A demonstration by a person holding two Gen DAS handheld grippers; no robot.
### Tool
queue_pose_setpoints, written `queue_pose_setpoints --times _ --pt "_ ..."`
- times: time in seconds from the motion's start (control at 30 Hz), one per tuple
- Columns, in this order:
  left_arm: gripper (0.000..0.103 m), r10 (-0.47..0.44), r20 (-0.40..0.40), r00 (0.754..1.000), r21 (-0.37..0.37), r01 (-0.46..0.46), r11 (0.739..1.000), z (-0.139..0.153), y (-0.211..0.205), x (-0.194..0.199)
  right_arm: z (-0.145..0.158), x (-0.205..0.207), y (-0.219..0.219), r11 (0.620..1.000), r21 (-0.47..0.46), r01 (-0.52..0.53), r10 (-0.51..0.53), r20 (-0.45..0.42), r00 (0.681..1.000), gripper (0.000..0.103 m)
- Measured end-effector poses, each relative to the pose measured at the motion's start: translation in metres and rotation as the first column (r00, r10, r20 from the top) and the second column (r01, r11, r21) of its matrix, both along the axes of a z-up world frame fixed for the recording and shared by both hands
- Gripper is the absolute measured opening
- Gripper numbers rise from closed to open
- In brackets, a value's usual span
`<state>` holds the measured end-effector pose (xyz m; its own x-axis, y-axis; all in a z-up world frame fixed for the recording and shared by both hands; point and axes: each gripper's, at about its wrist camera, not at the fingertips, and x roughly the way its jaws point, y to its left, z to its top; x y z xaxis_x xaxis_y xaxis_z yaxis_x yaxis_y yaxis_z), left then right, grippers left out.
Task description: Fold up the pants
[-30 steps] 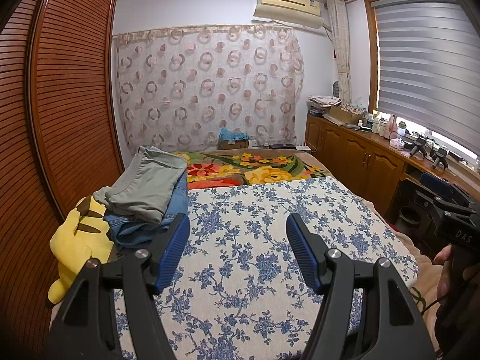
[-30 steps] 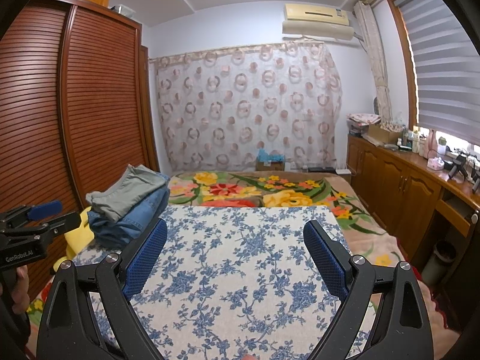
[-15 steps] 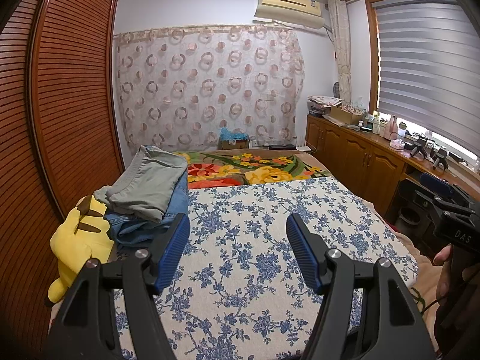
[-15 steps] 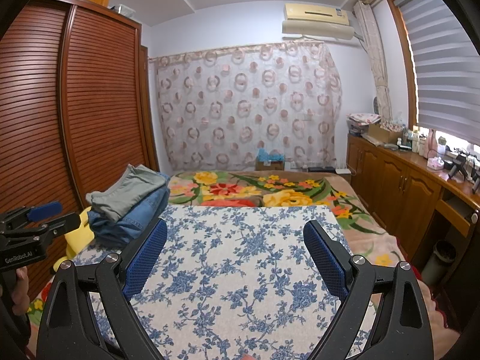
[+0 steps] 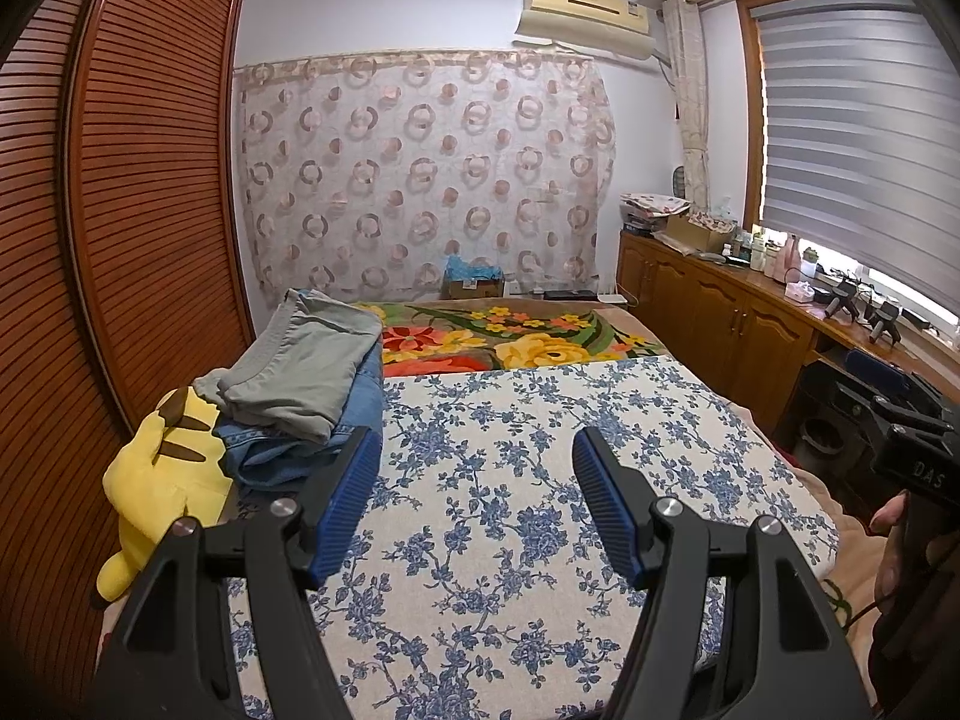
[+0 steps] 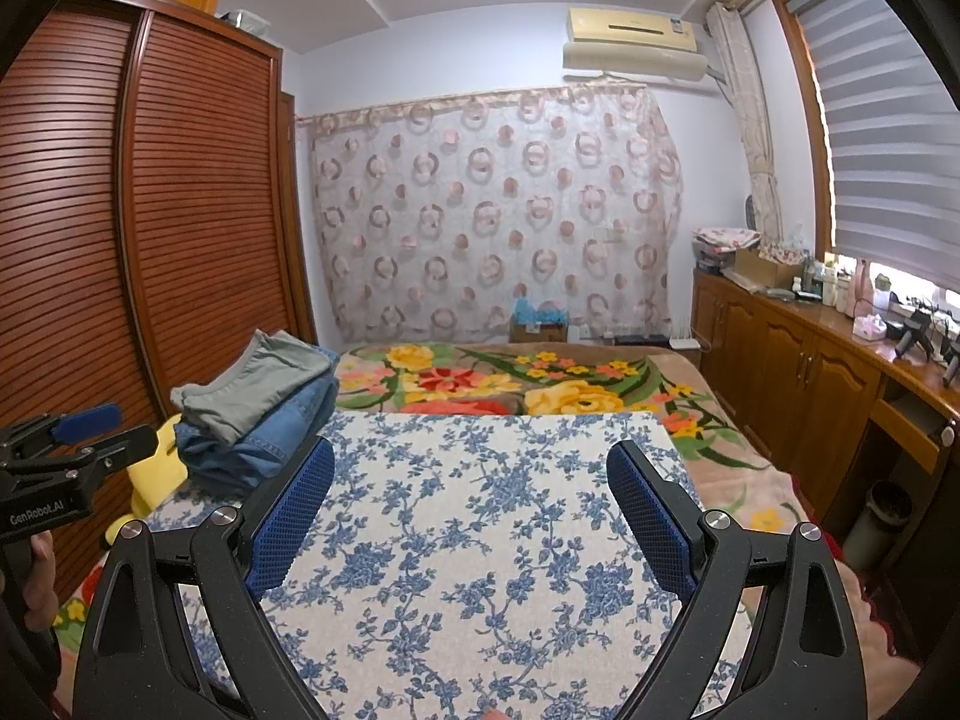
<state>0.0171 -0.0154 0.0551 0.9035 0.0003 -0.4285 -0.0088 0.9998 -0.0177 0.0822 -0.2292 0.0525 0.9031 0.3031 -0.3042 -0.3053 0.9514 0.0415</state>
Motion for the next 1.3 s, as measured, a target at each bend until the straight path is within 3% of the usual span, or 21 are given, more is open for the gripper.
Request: queue_pose_setpoints --times 1.3 --pt "0.067 0.003 0.003 1.000 0.000 -0.003 1.000 0.0011 0.0019 0.0000 -0.0018 0.0005 -0.0015 1.000 0.000 0.003 -0.003 0.002 1.000 0.094"
